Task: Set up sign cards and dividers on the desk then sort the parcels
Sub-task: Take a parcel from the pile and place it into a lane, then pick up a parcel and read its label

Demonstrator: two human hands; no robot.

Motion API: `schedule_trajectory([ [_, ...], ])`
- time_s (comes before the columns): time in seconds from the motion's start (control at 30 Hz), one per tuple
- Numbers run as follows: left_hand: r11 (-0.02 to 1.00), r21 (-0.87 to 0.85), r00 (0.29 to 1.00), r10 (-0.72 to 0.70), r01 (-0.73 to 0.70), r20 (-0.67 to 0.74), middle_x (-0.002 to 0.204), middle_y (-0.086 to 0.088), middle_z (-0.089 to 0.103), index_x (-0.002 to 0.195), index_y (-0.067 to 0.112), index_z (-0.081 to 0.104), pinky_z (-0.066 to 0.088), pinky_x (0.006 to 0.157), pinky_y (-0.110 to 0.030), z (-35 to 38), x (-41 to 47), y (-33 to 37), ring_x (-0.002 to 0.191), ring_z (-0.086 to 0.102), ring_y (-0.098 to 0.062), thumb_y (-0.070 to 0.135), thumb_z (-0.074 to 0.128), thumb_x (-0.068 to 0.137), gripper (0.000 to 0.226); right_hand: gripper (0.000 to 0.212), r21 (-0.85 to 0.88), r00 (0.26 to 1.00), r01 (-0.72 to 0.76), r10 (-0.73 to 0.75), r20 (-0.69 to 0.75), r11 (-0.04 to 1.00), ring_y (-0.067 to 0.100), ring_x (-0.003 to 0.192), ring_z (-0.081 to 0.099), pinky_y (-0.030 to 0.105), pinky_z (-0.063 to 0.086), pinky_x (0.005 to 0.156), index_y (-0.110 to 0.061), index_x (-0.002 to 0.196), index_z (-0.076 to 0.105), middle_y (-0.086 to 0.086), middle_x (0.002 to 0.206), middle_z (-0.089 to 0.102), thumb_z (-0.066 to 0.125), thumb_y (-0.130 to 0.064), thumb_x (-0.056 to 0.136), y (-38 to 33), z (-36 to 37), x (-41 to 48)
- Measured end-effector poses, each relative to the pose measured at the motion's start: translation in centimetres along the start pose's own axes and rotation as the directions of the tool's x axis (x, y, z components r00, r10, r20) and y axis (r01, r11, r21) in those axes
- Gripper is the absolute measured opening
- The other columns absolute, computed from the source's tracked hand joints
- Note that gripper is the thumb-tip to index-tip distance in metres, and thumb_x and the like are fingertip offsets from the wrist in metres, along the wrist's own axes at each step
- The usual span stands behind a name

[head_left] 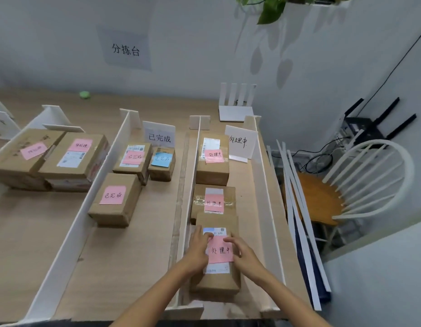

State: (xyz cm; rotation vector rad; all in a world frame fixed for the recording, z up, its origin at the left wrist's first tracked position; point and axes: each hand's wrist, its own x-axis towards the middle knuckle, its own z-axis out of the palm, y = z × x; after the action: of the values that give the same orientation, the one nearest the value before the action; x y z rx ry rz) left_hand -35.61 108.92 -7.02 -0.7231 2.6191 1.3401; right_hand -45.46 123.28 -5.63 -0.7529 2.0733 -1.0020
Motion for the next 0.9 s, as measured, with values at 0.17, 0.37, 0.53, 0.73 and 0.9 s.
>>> schedule_trajectory([
  [0.17, 0.998, 0.054, 0.991, -0.038, 0.045, -0.125, 0.151, 0.006, 0.018, 0.13, 0.025, 0.039, 0.029, 0.108, -0.025, 0.1, -1.4, 0.8, 0.144, 0.009, -0.017, 0.02, 0.05, 0.093, 0.039, 0.026, -0.143, 0.996, 0.08, -0.073, 0.053, 0.986, 0.012, 0.127, 0.036, 0.018, 0.047, 0.094, -0.022, 0.112, 0.054, -0.014, 0.132, 0.037, 0.042, -0.006, 0.095, 0.2, -0.1, 0.1],
  [0.37, 0.992, -0.041, 0.938, -0.124, 0.117, -0.323, 0.123, 0.007, 0.053, 0.118, 0.024, 0.055, 0.036, 0.096, -0.018, -3.5, -5.9, 1.8, 0.116, 0.047, -0.007, 0.021, 0.045, 0.095, 0.026, 0.028, -0.259, 0.983, 0.179, -0.183, 0.009, 0.949, 0.015, 0.116, 0.048, 0.023, 0.044, 0.086, -0.021, 0.118, 0.055, -0.002, 0.123, 0.054, 0.041, -0.014, 0.096, -3.9, 0.2, 1.2],
  [0.53, 0.98, -0.061, 0.853, -0.195, 0.189, -0.484, 0.116, 0.008, 0.062, 0.112, 0.024, 0.061, 0.039, 0.095, -0.018, -10.2, -12.6, -1.3, 0.11, 0.054, -0.005, 0.017, 0.044, 0.094, 0.026, 0.026, -0.294, 0.912, 0.41, -0.374, 0.171, 0.864, 0.007, 0.111, 0.051, 0.018, 0.036, 0.094, -0.023, 0.115, 0.06, -0.008, 0.118, 0.059, 0.042, -0.015, 0.097, -9.7, 4.0, 1.4],
  [0.73, 0.93, -0.198, 0.623, -0.357, 0.311, -0.697, 0.114, 0.002, 0.065, 0.115, 0.019, 0.063, 0.045, 0.093, -0.025, -18.9, -24.0, -6.3, 0.105, 0.059, -0.013, 0.017, 0.046, 0.094, 0.027, 0.031, -0.277, 0.785, 0.615, -0.541, 0.301, 0.738, 0.009, 0.115, 0.05, 0.02, 0.036, 0.096, -0.021, 0.119, 0.059, -0.008, 0.12, 0.059, 0.045, -0.009, 0.094, -19.0, 13.0, 2.1],
  [0.9, 0.884, -0.309, 0.394, -0.439, 0.351, -0.808, 0.112, 0.003, 0.064, 0.112, 0.013, 0.065, 0.04, 0.092, -0.016, -24.0, -35.6, -11.8, 0.106, 0.057, -0.011, 0.005, 0.046, 0.092, 0.029, 0.031, -0.12, 0.699, 0.676, -0.581, 0.418, 0.727, 0.005, 0.104, 0.057, 0.01, 0.04, 0.082, -0.023, 0.105, 0.065, -0.011, 0.107, 0.064, 0.046, -0.003, 0.091, -26.5, 23.3, 0.7],
])
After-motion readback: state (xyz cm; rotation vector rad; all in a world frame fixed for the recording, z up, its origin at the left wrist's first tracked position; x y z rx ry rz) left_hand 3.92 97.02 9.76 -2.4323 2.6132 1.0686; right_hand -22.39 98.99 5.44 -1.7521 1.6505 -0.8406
